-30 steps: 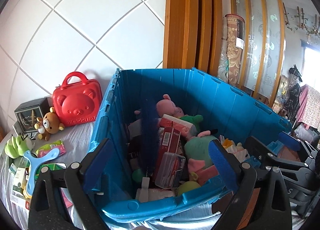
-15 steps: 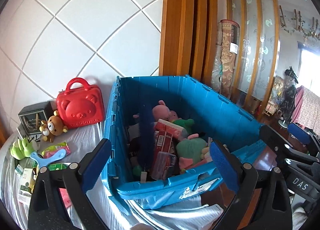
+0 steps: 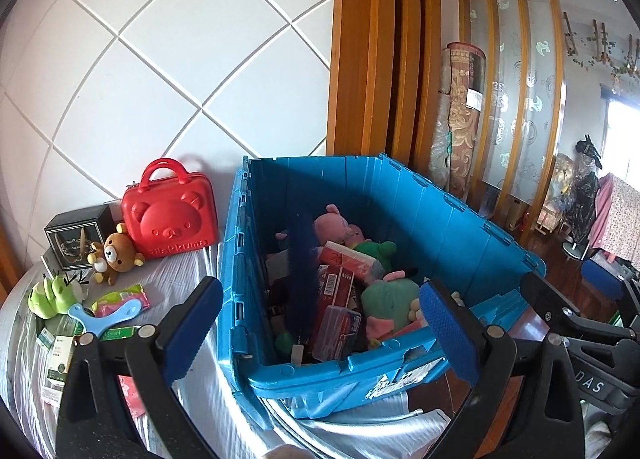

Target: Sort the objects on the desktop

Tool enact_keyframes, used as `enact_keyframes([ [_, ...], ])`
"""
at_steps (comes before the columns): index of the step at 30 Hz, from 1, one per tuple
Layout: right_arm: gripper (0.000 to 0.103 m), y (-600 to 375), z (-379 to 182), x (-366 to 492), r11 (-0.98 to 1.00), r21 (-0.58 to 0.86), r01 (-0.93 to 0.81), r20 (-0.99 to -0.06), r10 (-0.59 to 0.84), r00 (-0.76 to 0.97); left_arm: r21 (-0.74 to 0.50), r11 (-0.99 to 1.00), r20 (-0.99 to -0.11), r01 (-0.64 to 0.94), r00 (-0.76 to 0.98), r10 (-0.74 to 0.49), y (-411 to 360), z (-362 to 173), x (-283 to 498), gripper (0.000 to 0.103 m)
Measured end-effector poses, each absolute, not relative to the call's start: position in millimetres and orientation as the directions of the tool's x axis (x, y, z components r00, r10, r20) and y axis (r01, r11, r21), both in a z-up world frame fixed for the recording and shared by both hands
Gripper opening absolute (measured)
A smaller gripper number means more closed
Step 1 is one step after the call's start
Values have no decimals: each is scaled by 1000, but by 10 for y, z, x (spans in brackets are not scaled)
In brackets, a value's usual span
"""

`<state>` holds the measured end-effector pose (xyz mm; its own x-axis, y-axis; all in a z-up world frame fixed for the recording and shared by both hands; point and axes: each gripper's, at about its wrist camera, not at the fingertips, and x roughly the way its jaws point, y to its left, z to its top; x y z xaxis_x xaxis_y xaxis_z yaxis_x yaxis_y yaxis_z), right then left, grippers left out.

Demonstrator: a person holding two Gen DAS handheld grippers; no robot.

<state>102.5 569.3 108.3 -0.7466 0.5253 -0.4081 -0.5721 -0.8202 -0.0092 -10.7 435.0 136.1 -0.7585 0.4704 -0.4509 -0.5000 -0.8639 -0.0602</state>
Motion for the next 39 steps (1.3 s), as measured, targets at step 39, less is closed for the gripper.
enact_keyframes([
  [39, 103, 5815, 966, 975, -809, 14, -588, -436, 524, -732, -17, -864, -474, -503, -757, 450, 4424, 1282, -130, 100],
])
